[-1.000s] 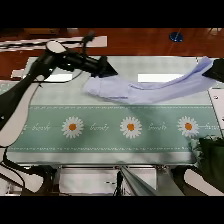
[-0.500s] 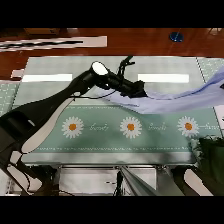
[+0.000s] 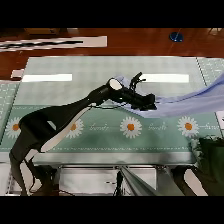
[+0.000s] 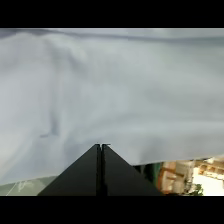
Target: Fold the shirts.
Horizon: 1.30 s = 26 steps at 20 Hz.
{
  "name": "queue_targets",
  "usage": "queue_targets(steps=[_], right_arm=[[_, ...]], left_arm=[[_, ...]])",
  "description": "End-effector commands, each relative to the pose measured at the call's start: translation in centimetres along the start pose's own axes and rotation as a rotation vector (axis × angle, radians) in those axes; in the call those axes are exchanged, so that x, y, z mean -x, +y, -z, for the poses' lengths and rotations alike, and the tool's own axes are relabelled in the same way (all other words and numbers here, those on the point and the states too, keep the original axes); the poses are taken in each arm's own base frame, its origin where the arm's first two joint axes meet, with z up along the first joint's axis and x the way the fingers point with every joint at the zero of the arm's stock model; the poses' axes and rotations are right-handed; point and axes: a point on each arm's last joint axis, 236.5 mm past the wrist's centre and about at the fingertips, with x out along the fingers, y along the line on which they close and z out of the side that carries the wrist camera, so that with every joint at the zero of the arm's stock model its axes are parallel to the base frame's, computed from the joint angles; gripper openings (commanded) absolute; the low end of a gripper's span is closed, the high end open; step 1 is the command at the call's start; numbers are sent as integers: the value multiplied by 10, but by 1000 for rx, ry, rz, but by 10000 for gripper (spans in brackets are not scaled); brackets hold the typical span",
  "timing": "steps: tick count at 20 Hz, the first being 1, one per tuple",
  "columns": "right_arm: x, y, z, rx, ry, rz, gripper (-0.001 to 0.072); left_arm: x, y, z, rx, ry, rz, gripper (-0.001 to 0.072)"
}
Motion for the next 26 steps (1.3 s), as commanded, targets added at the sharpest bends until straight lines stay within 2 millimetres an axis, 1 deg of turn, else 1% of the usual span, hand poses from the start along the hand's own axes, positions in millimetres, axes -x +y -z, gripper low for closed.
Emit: queue_targets(steps=[1, 4, 8, 10, 12, 14, 16, 17, 18, 20, 22, 23, 24, 26], right_arm=[[4, 2, 1, -2, -10, -1, 32], [4, 2, 0, -2, -13, -1, 32], [4, 2, -1, -3, -16, -5, 32], [5, 5, -1, -3, -18, -13, 32], [7, 8, -1, -2, -27, -24, 32], [10, 9, -1, 0, -34, -25, 32], [14, 10, 0, 3, -47, -23, 32], [16, 11, 0, 4, -53, -23, 32], [18, 11, 0, 0, -60, -24, 32], [20, 17, 0, -9, -68, -46, 32], [19, 32, -2, -19, -75, -110, 32], [16, 39, -1, -22, -68, -144, 32], [11, 44, 2, -29, -57, -170, 32], [-8, 46, 7, -55, -36, -199, 32]], left_arm=[[-16, -7, 2, 79, -11, 71, 25], [-34, -4, 21, 87, 29, 67, 24], [-64, 0, 55, 120, 96, 70, 24], [-78, -2, 68, 178, 115, 103, 23], [-89, -9, 76, 235, 125, 145, 23], [-99, -19, 79, 225, 129, 165, 23], [-99, -29, 68, 205, 104, 182, 23], [-93, -33, 58, 198, 92, 196, 23], [-81, -40, 46, 186, 84, 217, 22], [-42, -61, 26, 82, 87, 276, 21], [13, -82, 10, -46, 99, 295, 21], [44, -91, 2, -120, 93, 275, 21], [76, -100, -5, -189, 82, 250, 21], [144, -121, -12, -322, 44, 198, 22]])
